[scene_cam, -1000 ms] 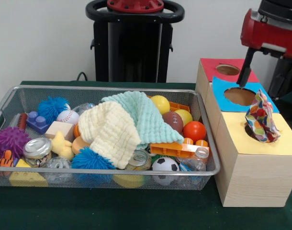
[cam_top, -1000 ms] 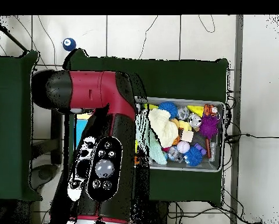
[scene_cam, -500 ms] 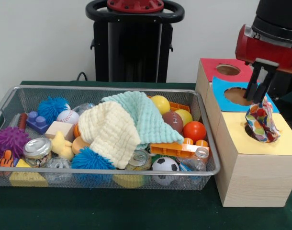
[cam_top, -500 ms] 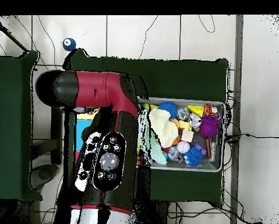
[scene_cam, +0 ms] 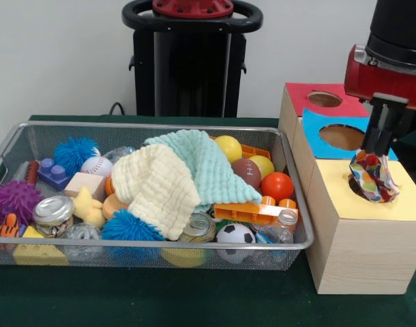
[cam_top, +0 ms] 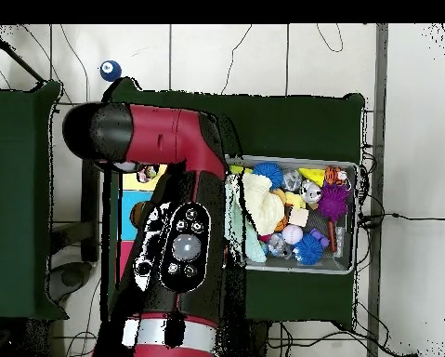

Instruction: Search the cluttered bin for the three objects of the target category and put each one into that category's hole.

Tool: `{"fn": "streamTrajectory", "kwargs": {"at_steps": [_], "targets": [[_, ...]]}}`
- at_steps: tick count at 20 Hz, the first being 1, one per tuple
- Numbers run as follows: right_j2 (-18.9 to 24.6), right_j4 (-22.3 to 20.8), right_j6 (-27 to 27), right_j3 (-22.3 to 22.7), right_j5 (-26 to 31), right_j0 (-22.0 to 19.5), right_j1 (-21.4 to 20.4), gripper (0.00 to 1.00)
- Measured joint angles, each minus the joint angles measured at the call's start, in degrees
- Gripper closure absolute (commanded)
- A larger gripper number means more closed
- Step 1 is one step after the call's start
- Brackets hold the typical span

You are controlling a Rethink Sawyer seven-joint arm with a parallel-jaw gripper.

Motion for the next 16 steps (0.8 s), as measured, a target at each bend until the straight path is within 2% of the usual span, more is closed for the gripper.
{"fn": "streamTrajectory", "kwargs": {"at_steps": [9,16], "targets": [[0.44,0.47,0.0,-1.15,1.39,-0.02,1.21,1.0],[0.84,0.41,0.0,-1.15,6.13,-0.02,1.2,1.0]]}}
